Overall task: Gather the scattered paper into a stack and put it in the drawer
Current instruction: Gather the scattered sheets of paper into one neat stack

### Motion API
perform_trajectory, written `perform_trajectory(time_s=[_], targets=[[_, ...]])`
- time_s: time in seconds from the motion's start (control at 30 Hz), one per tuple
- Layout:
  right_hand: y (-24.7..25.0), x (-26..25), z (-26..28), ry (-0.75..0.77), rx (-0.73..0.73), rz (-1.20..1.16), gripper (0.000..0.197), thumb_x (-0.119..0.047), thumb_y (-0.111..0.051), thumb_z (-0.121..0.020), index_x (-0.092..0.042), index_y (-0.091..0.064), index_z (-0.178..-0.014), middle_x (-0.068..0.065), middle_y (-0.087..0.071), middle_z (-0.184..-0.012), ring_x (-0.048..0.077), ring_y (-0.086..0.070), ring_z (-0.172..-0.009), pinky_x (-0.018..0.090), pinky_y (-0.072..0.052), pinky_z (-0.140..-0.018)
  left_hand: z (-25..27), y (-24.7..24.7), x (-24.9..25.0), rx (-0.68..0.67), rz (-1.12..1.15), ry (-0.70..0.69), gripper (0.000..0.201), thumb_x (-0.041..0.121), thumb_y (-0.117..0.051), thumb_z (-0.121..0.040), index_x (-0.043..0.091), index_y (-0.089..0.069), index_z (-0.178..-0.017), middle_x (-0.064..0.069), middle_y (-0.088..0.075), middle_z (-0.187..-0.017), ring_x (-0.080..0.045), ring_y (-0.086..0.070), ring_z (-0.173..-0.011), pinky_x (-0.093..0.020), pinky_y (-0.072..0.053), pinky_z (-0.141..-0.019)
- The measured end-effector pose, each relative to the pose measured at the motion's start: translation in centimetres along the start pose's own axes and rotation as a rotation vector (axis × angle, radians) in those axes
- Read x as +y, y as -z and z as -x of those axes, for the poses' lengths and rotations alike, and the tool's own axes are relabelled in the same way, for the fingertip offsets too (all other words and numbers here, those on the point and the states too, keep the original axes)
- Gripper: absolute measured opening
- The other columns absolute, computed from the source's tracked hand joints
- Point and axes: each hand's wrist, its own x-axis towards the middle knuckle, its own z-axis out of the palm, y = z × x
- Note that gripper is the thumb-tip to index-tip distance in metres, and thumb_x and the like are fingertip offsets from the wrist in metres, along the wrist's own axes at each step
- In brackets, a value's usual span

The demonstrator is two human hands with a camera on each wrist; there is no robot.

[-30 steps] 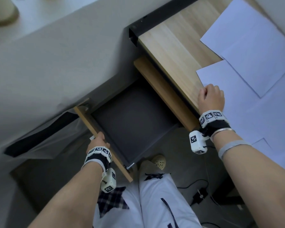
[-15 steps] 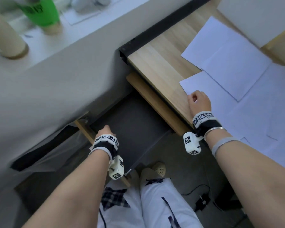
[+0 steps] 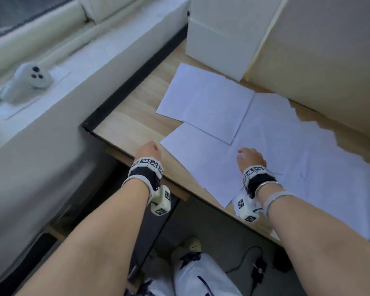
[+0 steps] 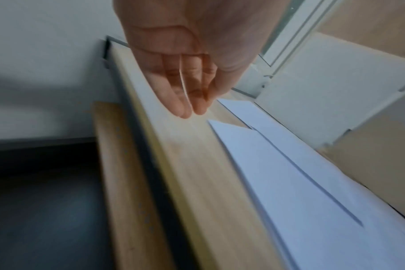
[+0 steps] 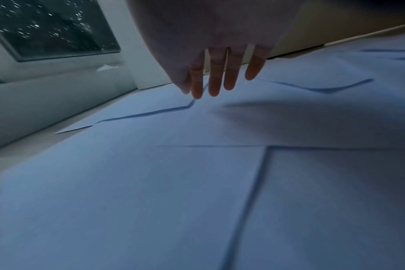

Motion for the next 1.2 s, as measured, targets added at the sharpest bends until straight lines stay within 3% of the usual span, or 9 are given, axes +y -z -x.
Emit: perform_trajectory(time_s=[0.1,0.27,0.37,0.63,0.83,0.93,1.03,1.07,1.2], targets=[[0.4,4.0,-1.2,-0.025,-0.086,0.070,0.048,-0.031,-0.036,-0.098,-0.026,-0.031,-0.145,-0.002,-0.024,-0.156,0.022,-0.021,-0.144,0.040,-0.022,-0.115,-1.2,-2.1,4.0,-0.060,-0.042,-0.113,0.033,0.014,-0.039,-0.094,0.010,-0.058,-0.120,-0.014,-0.057,-0.129,-0.032,-0.054,-0.118,-0.036,-0.044,-0.093],[0.6,8.0,-2.9,-0.081,-0.195,0.129,0.056,-0.037,-0.030,-0.099,-0.032,-0.008,-0.150,-0.011,0.001,-0.160,0.016,0.001,-0.149,0.044,-0.005,-0.120,-2.8,-6.0,8.9,-0.128,-0.157,-0.238,0.050,0.018,-0.030,-0.098,0.018,-0.025,-0.148,0.001,-0.016,-0.159,-0.016,-0.016,-0.146,-0.035,-0.020,-0.117],[0.5,8.6,-3.4,-0.059,-0.223,0.096,0.056,-0.035,-0.029,-0.099,-0.032,-0.006,-0.150,-0.011,0.004,-0.160,0.014,0.000,-0.149,0.047,-0.007,-0.119,-3.6,-7.9,10.8,-0.170,-0.194,-0.269,0.052,0.017,-0.028,-0.098,0.018,-0.019,-0.149,0.004,-0.011,-0.160,-0.017,-0.008,-0.148,-0.035,-0.020,-0.116],[0.5,8.8,-3.4,-0.027,-0.208,0.039,0.056,-0.031,-0.031,-0.099,-0.032,-0.008,-0.150,-0.011,0.002,-0.160,0.012,-0.002,-0.148,0.047,-0.010,-0.118,-3.1,-9.7,14.3,-0.045,-0.188,-0.266,0.042,0.013,-0.036,-0.092,0.011,-0.050,-0.131,-0.010,-0.047,-0.141,-0.029,-0.044,-0.128,-0.040,-0.040,-0.099],[1.4,8.9,-3.4,0.060,-0.249,0.015,0.056,-0.027,-0.032,-0.100,-0.029,-0.010,-0.151,-0.011,-0.002,-0.160,0.013,-0.005,-0.148,0.041,-0.010,-0.120,-4.4,-8.7,16.0,-0.097,-0.314,-0.228,0.039,0.013,-0.033,-0.092,0.013,-0.046,-0.129,-0.012,-0.050,-0.134,-0.032,-0.049,-0.123,-0.042,-0.041,-0.097],[1.8,8.2,-3.3,0.156,-0.285,-0.019,0.053,-0.024,-0.033,-0.100,-0.027,-0.017,-0.150,-0.002,-0.016,-0.159,0.019,-0.019,-0.146,0.036,-0.017,-0.118,-5.2,-8.5,16.7,-0.131,-0.361,-0.209,0.040,0.014,-0.031,-0.093,0.015,-0.043,-0.131,-0.010,-0.050,-0.134,-0.031,-0.049,-0.123,-0.042,-0.042,-0.095],[3.0,7.9,-3.7,0.138,-0.289,-0.146,0.046,-0.024,-0.034,-0.099,-0.030,-0.031,-0.145,0.004,-0.045,-0.146,0.025,-0.052,-0.126,0.033,-0.040,-0.106,-6.5,-8.3,17.5,-0.103,-0.377,-0.221,0.040,0.013,-0.032,-0.093,0.014,-0.044,-0.131,-0.011,-0.047,-0.134,-0.030,-0.043,-0.126,-0.043,-0.043,-0.094],[3.4,8.0,-4.0,0.137,-0.254,-0.170,0.046,-0.022,-0.034,-0.099,-0.029,-0.033,-0.144,0.002,-0.048,-0.144,0.024,-0.054,-0.124,0.032,-0.041,-0.105,-7.1,-8.2,17.8,-0.081,-0.373,-0.238,0.040,0.013,-0.033,-0.093,0.014,-0.045,-0.131,-0.011,-0.046,-0.134,-0.030,-0.040,-0.126,-0.043,-0.043,-0.094],[3.5,8.6,-6.2,0.026,-0.201,0.009,0.057,-0.029,-0.035,-0.099,-0.022,-0.011,-0.151,-0.002,-0.008,-0.160,0.015,-0.011,-0.148,0.034,-0.010,-0.119,-10.3,-7.9,18.7,-0.087,-0.373,-0.268,0.046,0.016,-0.033,-0.094,0.016,-0.035,-0.140,-0.008,-0.030,-0.150,-0.029,-0.022,-0.140,-0.043,-0.033,-0.108]])
